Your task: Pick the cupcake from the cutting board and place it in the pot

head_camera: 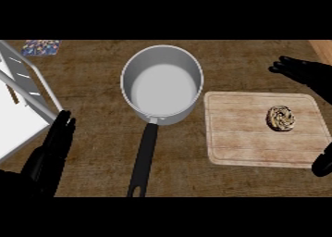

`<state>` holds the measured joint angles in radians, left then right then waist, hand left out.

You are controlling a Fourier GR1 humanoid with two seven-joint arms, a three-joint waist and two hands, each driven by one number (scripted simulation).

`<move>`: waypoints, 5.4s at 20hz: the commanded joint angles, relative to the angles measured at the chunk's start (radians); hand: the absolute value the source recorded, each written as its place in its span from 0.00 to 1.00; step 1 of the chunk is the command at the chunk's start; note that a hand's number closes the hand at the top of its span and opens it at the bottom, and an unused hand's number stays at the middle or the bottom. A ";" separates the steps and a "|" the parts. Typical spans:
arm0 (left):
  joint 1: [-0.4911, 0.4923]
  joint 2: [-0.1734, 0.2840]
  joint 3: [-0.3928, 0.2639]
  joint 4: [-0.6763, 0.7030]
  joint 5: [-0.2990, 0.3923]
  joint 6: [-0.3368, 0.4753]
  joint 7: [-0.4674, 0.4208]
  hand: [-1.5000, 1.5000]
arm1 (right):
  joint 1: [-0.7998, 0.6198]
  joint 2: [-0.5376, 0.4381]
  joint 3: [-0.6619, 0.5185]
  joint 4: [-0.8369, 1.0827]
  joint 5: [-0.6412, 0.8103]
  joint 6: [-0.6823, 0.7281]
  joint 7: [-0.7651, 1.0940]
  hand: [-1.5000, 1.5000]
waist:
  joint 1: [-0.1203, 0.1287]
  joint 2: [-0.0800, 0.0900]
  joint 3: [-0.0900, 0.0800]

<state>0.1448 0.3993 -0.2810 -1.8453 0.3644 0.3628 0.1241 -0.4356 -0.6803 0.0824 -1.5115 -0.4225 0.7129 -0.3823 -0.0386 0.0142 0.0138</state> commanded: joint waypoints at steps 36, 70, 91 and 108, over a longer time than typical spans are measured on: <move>-0.311 -0.067 0.043 0.258 -0.041 -0.085 0.078 0.50 | -0.106 -0.427 0.390 0.376 0.913 -0.293 -0.577 0.00 | 0.064 -0.006 -0.014; -0.265 -0.178 0.075 0.127 -0.196 -0.092 0.170 0.50 | -0.109 -0.130 0.376 0.478 1.247 -0.377 -0.359 0.00 | 0.056 -0.011 -0.013; -0.303 -0.187 0.203 0.146 -0.190 -0.194 0.228 0.50 | -0.044 -0.007 0.258 0.489 1.374 -0.419 -0.538 1.00 | 0.041 -0.014 -0.014; -0.191 -0.175 0.269 0.178 -0.222 -0.133 0.199 0.50 | 0.147 0.285 -0.099 0.426 1.281 -0.598 0.524 1.00 | -0.153 -0.092 -0.032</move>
<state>-0.0722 0.2179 -0.0268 -1.6685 0.1463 0.2188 0.3226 -0.3337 -0.4501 0.0257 -1.0439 0.8367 0.1955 -0.0517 -0.1651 -0.0686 -0.0221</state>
